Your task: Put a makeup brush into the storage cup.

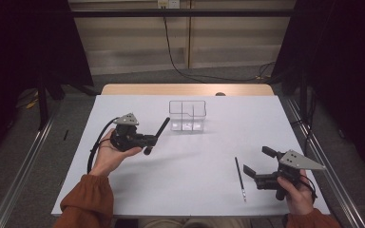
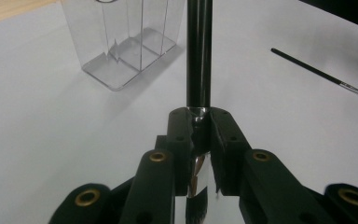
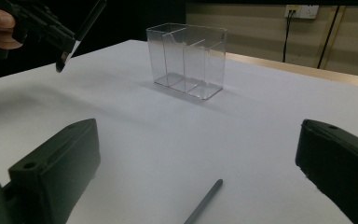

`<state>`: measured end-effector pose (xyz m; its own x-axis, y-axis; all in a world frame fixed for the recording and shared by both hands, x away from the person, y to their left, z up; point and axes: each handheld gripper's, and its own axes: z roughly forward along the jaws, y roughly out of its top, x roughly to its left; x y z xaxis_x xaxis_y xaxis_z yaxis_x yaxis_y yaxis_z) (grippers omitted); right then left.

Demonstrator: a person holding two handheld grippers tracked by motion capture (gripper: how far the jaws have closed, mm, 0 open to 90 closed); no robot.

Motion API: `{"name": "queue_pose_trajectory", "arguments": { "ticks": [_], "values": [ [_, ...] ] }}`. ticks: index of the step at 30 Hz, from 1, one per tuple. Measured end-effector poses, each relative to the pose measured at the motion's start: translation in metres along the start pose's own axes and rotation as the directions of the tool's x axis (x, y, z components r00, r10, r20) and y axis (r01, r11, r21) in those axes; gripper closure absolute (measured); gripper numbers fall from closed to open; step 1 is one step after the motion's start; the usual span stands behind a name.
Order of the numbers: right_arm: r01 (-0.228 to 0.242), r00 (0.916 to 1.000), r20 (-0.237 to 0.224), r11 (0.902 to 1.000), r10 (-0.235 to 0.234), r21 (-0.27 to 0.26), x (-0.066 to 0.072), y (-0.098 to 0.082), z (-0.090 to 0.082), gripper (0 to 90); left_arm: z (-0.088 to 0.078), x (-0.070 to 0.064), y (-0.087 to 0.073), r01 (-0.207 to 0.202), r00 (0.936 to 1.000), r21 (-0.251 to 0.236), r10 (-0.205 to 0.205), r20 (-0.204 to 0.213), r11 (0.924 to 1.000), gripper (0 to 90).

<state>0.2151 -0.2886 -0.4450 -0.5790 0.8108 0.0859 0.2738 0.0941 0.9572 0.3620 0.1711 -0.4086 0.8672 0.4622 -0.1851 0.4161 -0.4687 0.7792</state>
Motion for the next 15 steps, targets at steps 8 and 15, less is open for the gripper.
{"name": "queue_pose_trajectory", "arguments": {
  "ticks": [8,15],
  "values": [
    [0.002,1.0000,-0.003,1.0000,-0.002,-0.005,0.001,0.001,0.000,0.0,-0.011,-0.009,-0.009,0.024,0.9994,-0.046,-0.025,-0.026,0.9987,79.3],
    [0.005,0.9999,-0.009,0.9999,-0.006,-0.011,0.002,0.002,0.001,0.0,-0.020,-0.029,-0.015,0.012,0.9998,-0.069,-0.013,-0.012,0.9975,79.3]
  ]
}}
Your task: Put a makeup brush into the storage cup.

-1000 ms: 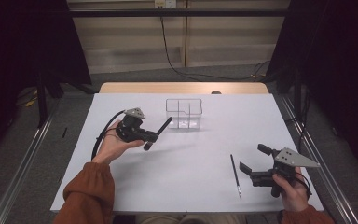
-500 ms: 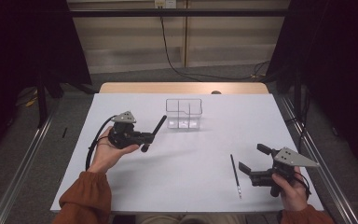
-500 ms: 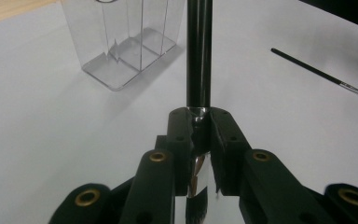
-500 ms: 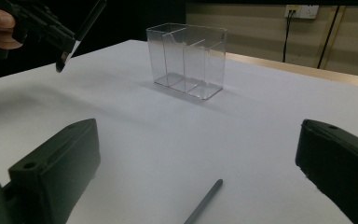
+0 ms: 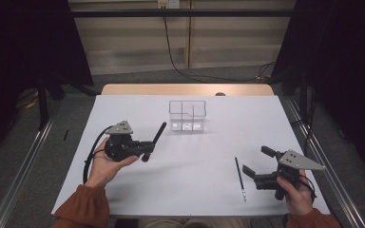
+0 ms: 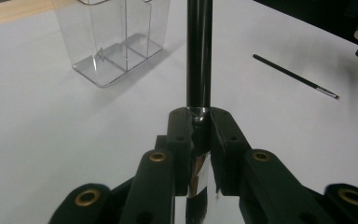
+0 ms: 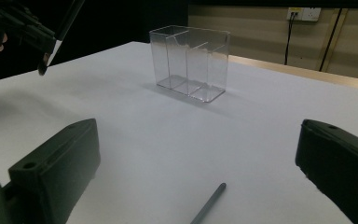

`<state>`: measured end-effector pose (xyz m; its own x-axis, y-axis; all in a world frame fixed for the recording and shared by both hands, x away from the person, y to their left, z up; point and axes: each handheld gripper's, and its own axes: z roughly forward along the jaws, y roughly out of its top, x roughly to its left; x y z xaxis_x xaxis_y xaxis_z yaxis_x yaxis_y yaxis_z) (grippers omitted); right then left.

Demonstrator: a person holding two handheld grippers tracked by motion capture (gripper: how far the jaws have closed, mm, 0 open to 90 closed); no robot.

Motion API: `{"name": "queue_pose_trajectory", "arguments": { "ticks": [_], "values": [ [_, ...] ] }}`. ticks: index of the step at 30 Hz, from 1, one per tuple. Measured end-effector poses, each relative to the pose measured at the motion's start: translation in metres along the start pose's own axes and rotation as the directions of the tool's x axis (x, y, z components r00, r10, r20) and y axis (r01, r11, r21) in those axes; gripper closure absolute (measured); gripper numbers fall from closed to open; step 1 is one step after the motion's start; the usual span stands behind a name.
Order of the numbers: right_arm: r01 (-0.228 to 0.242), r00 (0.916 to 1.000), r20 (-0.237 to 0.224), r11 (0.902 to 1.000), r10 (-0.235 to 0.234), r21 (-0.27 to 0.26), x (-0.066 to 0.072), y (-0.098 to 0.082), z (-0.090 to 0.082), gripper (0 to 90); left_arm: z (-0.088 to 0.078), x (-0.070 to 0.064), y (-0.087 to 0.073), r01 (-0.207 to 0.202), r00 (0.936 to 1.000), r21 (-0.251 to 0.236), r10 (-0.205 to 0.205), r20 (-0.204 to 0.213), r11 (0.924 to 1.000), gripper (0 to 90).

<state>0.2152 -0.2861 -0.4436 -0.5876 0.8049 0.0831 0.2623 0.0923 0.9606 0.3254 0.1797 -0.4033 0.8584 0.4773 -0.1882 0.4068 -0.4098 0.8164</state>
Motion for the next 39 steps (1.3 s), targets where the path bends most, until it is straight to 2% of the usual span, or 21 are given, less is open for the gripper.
{"name": "queue_pose_trajectory", "arguments": {
  "ticks": [3,6,11,12,13,18,19,25,27,29,34,39],
  "values": [
    [0.000,1.0000,-0.005,1.0000,0.000,-0.004,0.001,0.001,0.000,0.0,-0.004,-0.004,-0.001,0.005,1.0000,-0.020,-0.004,0.002,0.9998,79.3],
    [-0.002,0.9998,-0.019,0.9998,0.001,-0.020,0.002,0.002,0.000,0.0,-0.010,-0.008,-0.005,0.033,0.9994,-0.053,-0.033,-0.002,0.9980,79.3],
    [-0.007,0.9995,-0.030,0.9998,0.007,-0.017,0.002,0.002,0.002,0.0,-0.016,-0.012,-0.013,0.049,0.9988,-0.071,-0.049,-0.002,0.9963,79.3],
    [-0.026,0.9991,-0.035,0.9995,0.025,-0.017,0.002,0.003,0.003,0.0,-0.017,-0.013,-0.014,0.049,0.9988,-0.071,-0.049,0.004,0.9963,79.3],
    [-0.045,0.9982,-0.041,0.9988,0.044,-0.018,0.002,0.003,0.004,0.0,-0.017,-0.014,-0.015,0.047,0.9989,-0.072,-0.047,0.004,0.9963,79.3],
    [-0.045,0.9976,-0.054,0.9988,0.043,-0.020,0.005,0.004,0.005,0.0,-0.014,-0.020,-0.021,0.029,0.9995,-0.059,-0.029,-0.010,0.9979,79.3],
    [-0.045,0.9976,-0.053,0.9988,0.044,-0.020,0.006,0.005,0.005,0.0,-0.013,-0.022,-0.023,0.032,0.9995,-0.060,-0.032,0.006,0.9977,79.3],
    [-0.035,0.9966,-0.076,0.9992,0.033,-0.022,0.010,0.007,0.007,0.0,-0.008,-0.032,-0.022,0.018,0.9992,-0.051,-0.016,0.037,0.9985,79.3],
    [-0.019,0.9948,-0.100,0.9994,0.016,-0.028,0.015,0.011,0.010,0.0,-0.005,-0.036,-0.022,0.013,0.9983,-0.050,-0.010,0.057,0.9986,79.3],
    [-0.019,0.9930,-0.117,0.9995,0.015,-0.027,0.020,0.014,0.013,0.0,-0.002,-0.039,-0.021,0.000,0.9982,-0.042,0.003,0.060,0.9991,79.3],
    [0.000,0.9872,-0.159,0.9998,-0.003,-0.019,0.027,0.016,0.018,0.0,0.001,-0.043,-0.021,-0.003,0.9966,-0.038,0.006,0.083,0.9993,79.3],
    [0.001,0.9844,-0.176,0.9999,-0.003,-0.011,0.031,0.020,0.022,0.0,0.006,-0.050,-0.019,-0.027,0.9944,-0.025,0.029,0.102,0.9993,79.3]
  ]
}}
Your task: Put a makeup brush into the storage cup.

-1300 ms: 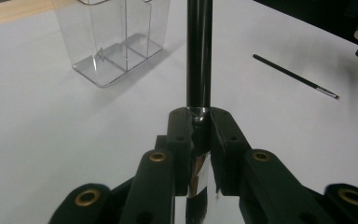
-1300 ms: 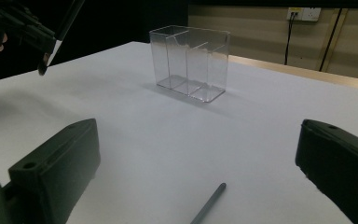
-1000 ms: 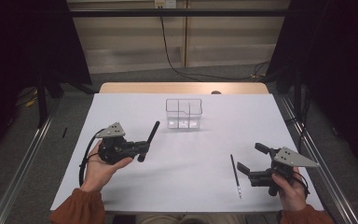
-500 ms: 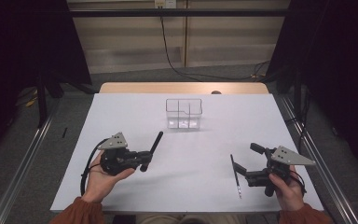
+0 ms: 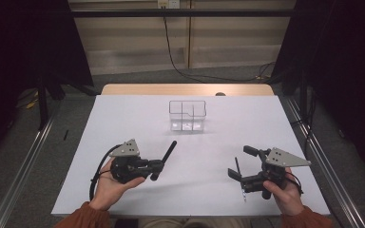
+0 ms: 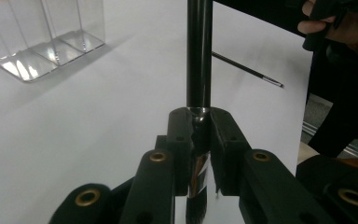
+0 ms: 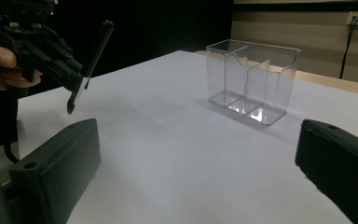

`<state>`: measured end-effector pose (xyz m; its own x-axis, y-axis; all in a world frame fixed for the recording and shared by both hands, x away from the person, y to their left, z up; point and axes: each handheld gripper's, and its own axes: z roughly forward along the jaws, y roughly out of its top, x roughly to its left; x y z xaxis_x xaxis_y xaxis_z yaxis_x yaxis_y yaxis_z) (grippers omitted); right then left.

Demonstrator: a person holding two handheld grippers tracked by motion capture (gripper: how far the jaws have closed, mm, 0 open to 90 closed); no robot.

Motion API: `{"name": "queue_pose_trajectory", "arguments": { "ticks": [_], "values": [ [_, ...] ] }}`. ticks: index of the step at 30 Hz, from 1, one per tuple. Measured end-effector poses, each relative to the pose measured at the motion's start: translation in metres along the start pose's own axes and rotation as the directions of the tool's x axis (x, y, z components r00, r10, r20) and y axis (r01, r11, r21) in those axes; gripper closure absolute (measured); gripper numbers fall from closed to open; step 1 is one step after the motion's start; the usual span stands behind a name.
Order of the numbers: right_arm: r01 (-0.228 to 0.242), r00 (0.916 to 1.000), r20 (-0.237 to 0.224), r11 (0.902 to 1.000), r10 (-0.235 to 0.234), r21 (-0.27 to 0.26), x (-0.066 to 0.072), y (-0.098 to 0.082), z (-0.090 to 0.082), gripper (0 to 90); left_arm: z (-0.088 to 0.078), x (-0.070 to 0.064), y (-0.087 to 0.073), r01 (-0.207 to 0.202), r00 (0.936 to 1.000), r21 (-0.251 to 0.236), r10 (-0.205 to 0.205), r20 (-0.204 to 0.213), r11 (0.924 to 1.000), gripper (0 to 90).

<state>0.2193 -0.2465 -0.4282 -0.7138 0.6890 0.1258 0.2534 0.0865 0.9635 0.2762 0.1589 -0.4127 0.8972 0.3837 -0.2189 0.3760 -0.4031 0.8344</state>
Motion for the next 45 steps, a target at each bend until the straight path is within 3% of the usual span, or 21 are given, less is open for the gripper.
{"name": "queue_pose_trajectory", "arguments": {
  "ticks": [8,16,20,24,32,34,35,37,38,40,45],
  "values": [
    [0.010,0.9987,-0.051,0.9998,-0.009,0.016,0.006,0.005,0.013,0.0,0.006,-0.004,0.003,-0.005,1.0000,0.008,0.005,0.007,1.0000,79.4],
    [0.034,0.9956,-0.089,0.9984,-0.030,0.046,0.012,0.006,0.023,0.0,0.015,-0.010,0.004,-0.030,0.9990,0.054,0.029,0.035,0.9981,79.4],
    [0.058,0.9890,-0.139,0.9970,-0.051,0.052,0.017,0.015,0.034,0.0,0.017,-0.013,0.008,-0.039,0.9983,0.070,0.035,0.047,0.9968,79.4],
    [0.071,0.9852,-0.160,0.9962,-0.062,0.050,0.019,0.021,0.041,0.0,0.018,-0.015,0.011,-0.040,0.9976,0.084,0.035,0.059,0.9957,79.4],
    [0.111,0.9673,-0.237,0.9913,-0.091,0.071,0.029,0.034,0.066,0.0,0.020,-0.017,0.013,-0.045,0.9958,0.126,0.034,0.085,0.9911,79.5],
    [0.117,0.9616,-0.261,0.9866,-0.085,0.113,0.029,0.034,0.070,0.0,0.022,-0.016,0.013,-0.019,0.9936,0.154,0.002,0.113,0.9879,79.5],
    [0.117,0.9616,-0.261,0.9866,-0.085,0.113,0.029,0.034,0.070,0.0,0.022,-0.017,0.014,-0.020,0.9935,0.164,0.001,0.114,0.9862,79.5],
    [0.110,0.9503,-0.305,0.9835,-0.062,0.143,0.028,0.031,0.072,0.0,0.025,-0.017,0.015,-0.035,0.9932,0.186,0.013,0.116,0.9819,79.5],
    [0.111,0.9487,-0.311,0.9817,-0.059,0.154,0.028,0.031,0.073,0.0,0.026,-0.017,0.015,-0.041,0.9937,0.196,0.019,0.111,0.9798,79.5],
    [0.124,0.9543,-0.289,0.9805,-0.075,0.153,0.028,0.031,0.072,0.0,0.026,-0.016,0.017,-0.048,0.9936,0.213,0.025,0.110,0.9758,79.5],
    [0.118,0.9511,-0.303,0.9781,-0.062,0.171,0.026,0.034,0.070,0.0,0.031,-0.015,0.020,-0.064,0.9939,0.260,0.038,0.103,0.9635,79.4]
  ]
}}
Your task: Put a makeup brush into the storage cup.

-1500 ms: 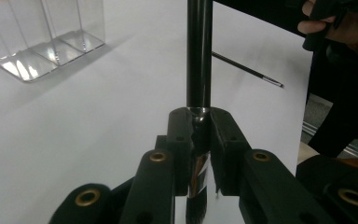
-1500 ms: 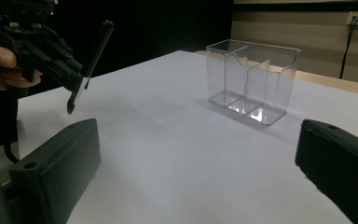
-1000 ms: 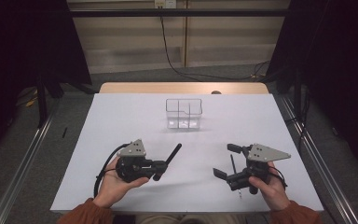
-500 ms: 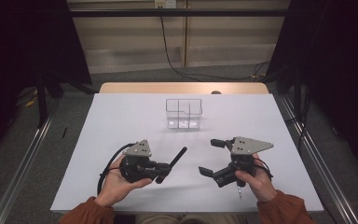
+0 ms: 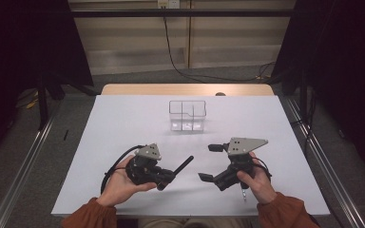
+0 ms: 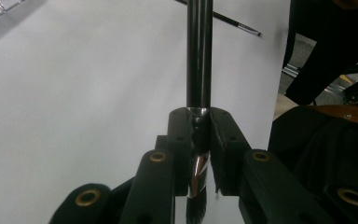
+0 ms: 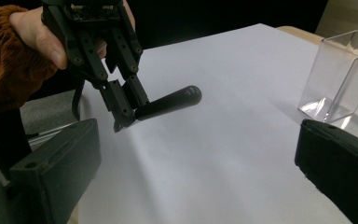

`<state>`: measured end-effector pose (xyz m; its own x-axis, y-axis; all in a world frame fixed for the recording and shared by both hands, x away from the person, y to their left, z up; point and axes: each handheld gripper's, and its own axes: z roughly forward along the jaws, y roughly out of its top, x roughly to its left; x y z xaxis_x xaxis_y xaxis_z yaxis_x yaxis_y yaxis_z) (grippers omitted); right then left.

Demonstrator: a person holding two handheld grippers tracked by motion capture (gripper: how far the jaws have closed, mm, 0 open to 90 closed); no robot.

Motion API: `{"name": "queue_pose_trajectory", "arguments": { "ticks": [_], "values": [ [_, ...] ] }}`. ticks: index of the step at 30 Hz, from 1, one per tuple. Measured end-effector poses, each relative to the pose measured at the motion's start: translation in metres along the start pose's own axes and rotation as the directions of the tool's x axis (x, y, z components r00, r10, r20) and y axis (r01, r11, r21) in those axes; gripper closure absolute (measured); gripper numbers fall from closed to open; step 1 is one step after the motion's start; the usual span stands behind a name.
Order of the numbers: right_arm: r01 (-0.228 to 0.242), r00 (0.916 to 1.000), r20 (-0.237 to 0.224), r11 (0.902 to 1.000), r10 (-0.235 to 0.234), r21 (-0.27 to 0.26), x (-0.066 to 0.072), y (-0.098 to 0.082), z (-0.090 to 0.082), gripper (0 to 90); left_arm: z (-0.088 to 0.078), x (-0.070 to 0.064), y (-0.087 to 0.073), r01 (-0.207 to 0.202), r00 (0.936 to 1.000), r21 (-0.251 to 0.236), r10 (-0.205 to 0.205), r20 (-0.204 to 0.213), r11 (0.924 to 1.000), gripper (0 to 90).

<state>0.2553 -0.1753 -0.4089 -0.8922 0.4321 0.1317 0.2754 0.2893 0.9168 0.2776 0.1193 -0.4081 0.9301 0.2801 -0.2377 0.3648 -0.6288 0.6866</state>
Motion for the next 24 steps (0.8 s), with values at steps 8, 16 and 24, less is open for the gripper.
{"name": "queue_pose_trajectory", "arguments": {
  "ticks": [8,16,24],
  "values": [
    [-0.008,0.9977,-0.066,0.9932,0.016,0.116,-0.003,0.006,0.005,1.7,0.005,0.000,0.012,-0.051,0.9987,0.089,0.051,-0.002,0.9947,79.4],
    [0.030,0.9938,-0.111,0.9705,-0.003,0.239,-0.004,0.011,0.012,3.1,0.012,-0.003,0.020,-0.073,0.9970,0.180,0.076,-0.011,0.9809,79.5],
    [0.092,0.9895,-0.136,0.9392,-0.049,0.331,-0.005,0.017,0.021,2.7,0.015,-0.002,0.027,-0.126,0.9909,0.257,0.134,-0.015,0.9582,79.5]
  ]
}}
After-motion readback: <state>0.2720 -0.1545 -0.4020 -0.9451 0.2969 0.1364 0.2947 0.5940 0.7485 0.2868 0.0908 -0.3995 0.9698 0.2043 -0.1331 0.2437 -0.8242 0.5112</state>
